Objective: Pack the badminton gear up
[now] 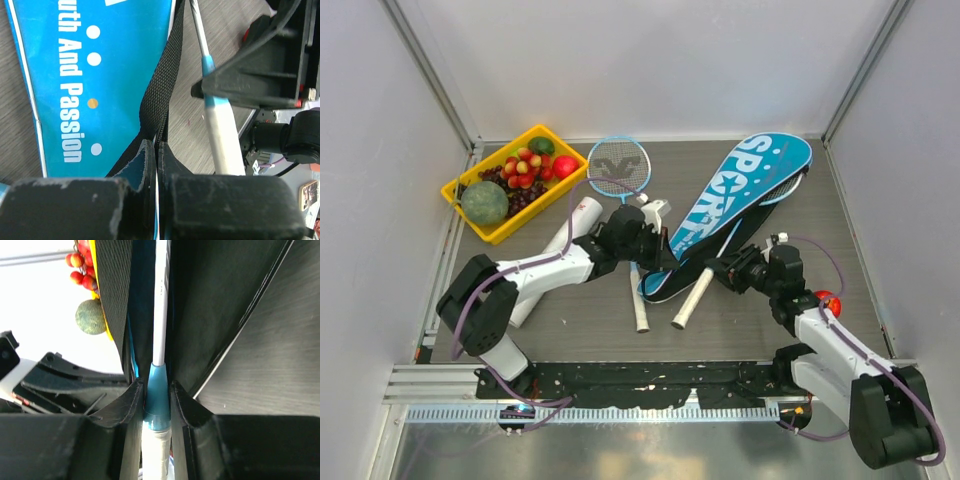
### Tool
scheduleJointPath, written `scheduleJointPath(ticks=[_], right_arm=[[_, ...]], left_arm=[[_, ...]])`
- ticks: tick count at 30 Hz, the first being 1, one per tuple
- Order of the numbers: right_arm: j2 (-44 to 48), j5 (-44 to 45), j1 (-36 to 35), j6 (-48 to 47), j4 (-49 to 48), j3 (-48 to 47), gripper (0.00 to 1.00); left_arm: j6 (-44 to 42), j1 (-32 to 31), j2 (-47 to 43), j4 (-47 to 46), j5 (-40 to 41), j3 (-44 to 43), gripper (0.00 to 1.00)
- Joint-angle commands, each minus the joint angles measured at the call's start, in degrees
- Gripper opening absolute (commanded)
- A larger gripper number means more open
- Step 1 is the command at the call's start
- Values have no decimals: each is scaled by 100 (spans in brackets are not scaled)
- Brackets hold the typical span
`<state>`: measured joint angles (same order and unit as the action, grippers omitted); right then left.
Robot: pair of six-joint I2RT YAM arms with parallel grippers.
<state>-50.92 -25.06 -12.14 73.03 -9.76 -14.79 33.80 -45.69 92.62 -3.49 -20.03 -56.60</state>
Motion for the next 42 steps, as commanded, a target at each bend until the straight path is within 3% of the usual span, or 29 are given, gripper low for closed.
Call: scheduleJointPath(ticks=[1,7,10,29,33,40,42], right_arm=[[-444,633,151,-228,-833,-385,5],[-1480,599,151,132,-2001,-463,5],[-1886,537,142,141,-2144,-552,5],[-2783,1161,133,370,-3278,-569,5],[-3063,1205,142,229,-3286,-710,5],[-3872,1398,142,615,-4683,-578,5],[-4092,1355,142,581,-4790,-770,9]], left_arm=[[-49,-19,-394,-231,-308,87,0],[346,-27,-376,-706,-668,307,0],[346,-27,-385,-723,-695,316,0],[522,-89,-886,-1110,-1073,949,0],[759,-107,-781,-1540,-1257,1010,0],[979,-317,-324,-1989,-1126,940,0],[944,-353,-175,-2042,-933,914,0]])
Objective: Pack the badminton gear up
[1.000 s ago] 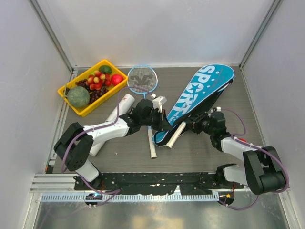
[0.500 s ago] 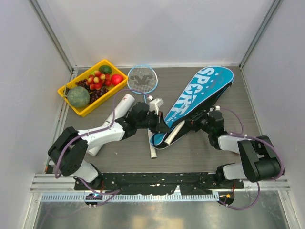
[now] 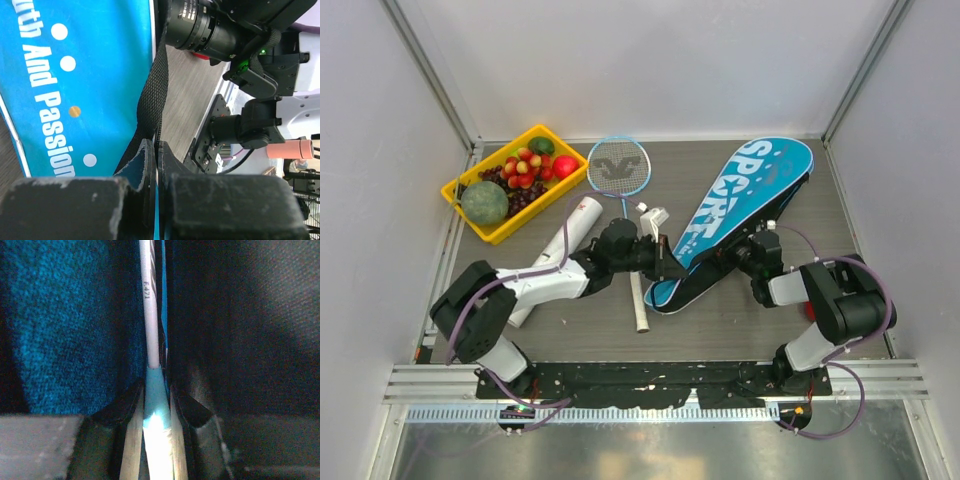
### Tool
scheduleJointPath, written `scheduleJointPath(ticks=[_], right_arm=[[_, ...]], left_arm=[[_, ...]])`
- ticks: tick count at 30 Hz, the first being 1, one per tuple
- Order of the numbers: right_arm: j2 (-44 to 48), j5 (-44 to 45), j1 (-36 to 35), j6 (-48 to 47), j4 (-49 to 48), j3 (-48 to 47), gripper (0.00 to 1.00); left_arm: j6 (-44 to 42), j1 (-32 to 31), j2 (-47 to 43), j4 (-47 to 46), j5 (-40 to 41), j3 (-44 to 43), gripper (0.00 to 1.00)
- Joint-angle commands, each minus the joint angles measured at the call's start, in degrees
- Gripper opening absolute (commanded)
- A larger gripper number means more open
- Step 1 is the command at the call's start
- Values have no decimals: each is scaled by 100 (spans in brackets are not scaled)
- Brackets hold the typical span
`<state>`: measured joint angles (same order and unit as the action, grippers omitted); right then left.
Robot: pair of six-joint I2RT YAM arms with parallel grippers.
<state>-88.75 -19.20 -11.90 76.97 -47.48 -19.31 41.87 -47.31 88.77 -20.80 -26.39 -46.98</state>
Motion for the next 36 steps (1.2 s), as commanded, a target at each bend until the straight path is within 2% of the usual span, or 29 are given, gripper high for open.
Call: scheduleJointPath(ticks=[1,6,12,15,18,21,26,28,32,36], right_arm=[[-449,621,118,152,-895,-476,12],[-355,206,197,-145,-122,-741,39],[261,259,372,-1682,3066,-1759,57],[262,285,417,-2412,4532,-2338,61],[340,477,452,-2783,5414,-2446,61],[516,1023,478,-3082,5855,-2332,61],[972,1462,522,-3425,6540,-2340,55],[1279,1690,531,-3513,6769,-2402,52],[1825,1903,522,-3671,7225,-2489,52],[2265,2096,522,-3768,7385,-2306,57]], left_arm=[[85,-208,280,-294,-157,-74,0],[-152,-287,781,58,248,-338,0],[-249,-542,1204,365,669,-707,0],[-249,-534,1178,558,1161,-742,0],[-363,-534,1064,997,1627,-900,0],[-407,-534,1037,1323,1988,-1041,0],[-390,-551,1037,1464,1998,-1217,1],[-364,-560,1019,1491,1980,-1234,14],[-477,-560,765,1885,2155,-1383,39],[-820,-569,379,2719,2989,-1612,48]])
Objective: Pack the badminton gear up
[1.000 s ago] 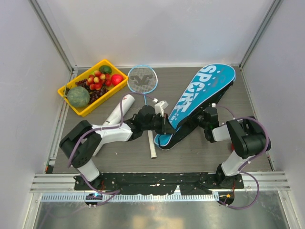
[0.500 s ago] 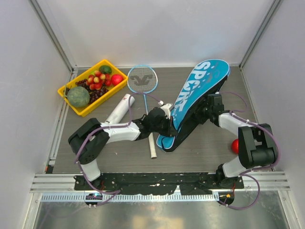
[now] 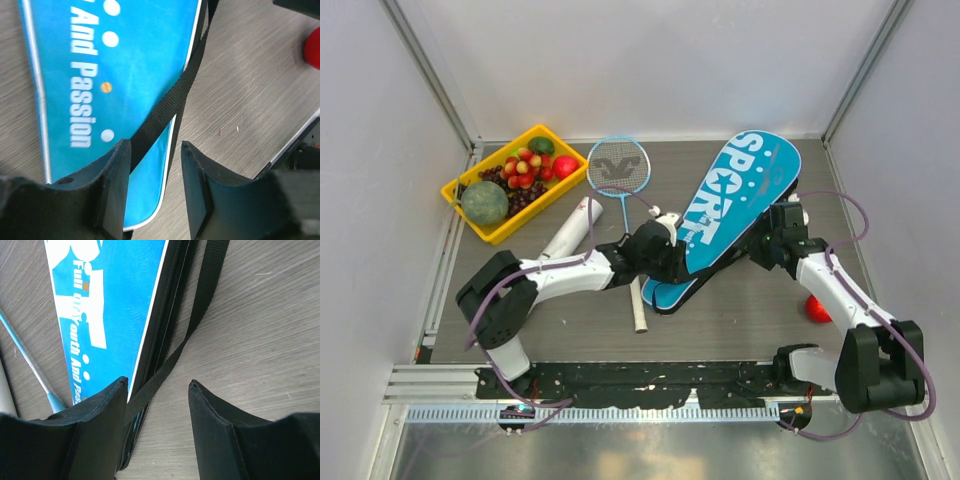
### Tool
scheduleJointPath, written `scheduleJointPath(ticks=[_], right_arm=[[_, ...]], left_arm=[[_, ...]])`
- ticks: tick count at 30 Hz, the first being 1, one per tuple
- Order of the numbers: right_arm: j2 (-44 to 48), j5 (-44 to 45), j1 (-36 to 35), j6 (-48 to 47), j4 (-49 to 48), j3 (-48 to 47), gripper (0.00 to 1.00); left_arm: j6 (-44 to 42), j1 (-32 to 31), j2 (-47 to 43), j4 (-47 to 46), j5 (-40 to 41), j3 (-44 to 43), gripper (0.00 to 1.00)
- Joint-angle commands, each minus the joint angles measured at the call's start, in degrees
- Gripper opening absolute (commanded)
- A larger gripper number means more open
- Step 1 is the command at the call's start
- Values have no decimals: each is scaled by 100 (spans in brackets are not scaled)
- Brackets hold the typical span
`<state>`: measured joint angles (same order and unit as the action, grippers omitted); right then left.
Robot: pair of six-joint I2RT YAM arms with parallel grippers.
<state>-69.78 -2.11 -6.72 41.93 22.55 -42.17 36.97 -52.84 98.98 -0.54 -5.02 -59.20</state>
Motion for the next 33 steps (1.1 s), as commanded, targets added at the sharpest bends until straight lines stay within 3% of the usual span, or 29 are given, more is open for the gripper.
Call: scheduleJointPath(ticks=[1,6,10,16,22,33], right_arm=[[516,361,13,-299,382,16,57],[1132,290,4,-554,601,43,57],[1861,-184,4,-730,602,95,57],[2582,-632,13,-844,654,69,57],[3057,-624,4,-906,664,104,57],[3172,-528,22,-985,663,236,57]], left_arm=[[-357,-16,-730,843,1088,-452,50],[-322,-7,-986,2143,2415,-795,54],[-235,107,-1047,2681,2918,-690,54],[126,467,-820,2629,2638,-224,54],[311,511,-249,2550,2304,-346,56],[785,511,587,2725,2145,-417,49]])
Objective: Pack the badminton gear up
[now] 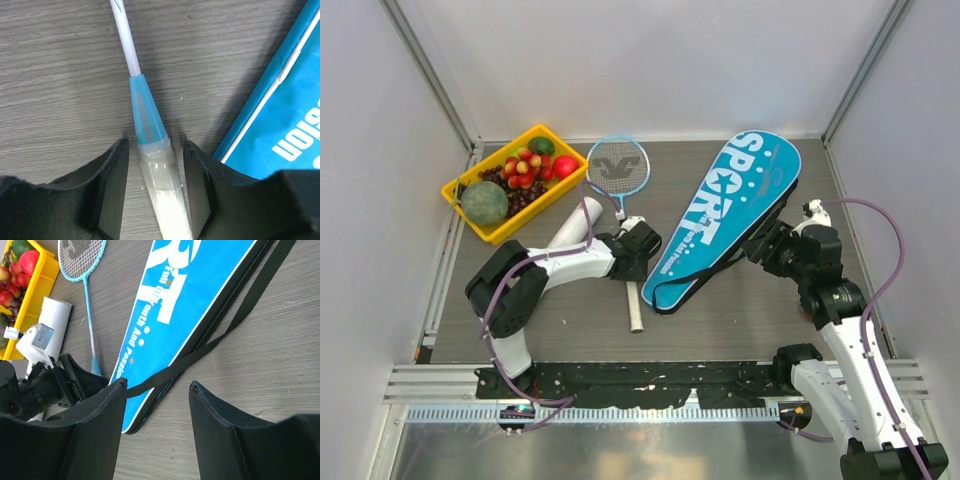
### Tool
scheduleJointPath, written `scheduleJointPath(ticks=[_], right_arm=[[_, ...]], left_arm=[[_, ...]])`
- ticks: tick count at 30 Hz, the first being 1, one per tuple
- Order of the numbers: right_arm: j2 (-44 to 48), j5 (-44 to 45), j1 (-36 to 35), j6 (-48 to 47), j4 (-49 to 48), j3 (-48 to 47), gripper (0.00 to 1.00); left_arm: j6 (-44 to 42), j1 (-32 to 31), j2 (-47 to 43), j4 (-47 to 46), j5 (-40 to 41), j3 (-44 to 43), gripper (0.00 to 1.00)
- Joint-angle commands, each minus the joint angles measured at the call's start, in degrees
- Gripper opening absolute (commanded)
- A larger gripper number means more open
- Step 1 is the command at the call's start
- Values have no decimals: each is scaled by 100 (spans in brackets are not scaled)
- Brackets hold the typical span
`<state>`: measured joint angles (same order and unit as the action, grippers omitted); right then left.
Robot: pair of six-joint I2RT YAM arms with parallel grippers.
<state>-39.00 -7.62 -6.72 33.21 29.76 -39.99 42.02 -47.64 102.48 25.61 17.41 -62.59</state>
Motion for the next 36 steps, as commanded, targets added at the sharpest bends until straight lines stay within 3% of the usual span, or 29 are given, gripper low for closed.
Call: scheduleJointPath(ticks=[1,5,10,13,23,30,36], right_arm=[[112,32,13,-104,-67,35,57],[147,-108,13,0,-180,123,57],[226,-993,13,457,-795,579,61],[148,-1338,13,948,-1672,1097,69],[-573,-1682,-13,1573,-2904,1432,71],[-836,-1340,-145,2504,-4239,1784,73],[-1943,-706,-294,2638,-5076,1557,74]], left_arm=[[298,-9,264,111,-106,-61,46],[281,-18,150,32,-106,53,27],[70,-18,-385,58,-115,1,0],[-1,-18,-780,76,-97,-25,0],[25,-26,-2090,-81,87,352,0],[184,-298,-2671,-697,-141,844,0],[333,-544,-2803,-1048,-335,1152,0]])
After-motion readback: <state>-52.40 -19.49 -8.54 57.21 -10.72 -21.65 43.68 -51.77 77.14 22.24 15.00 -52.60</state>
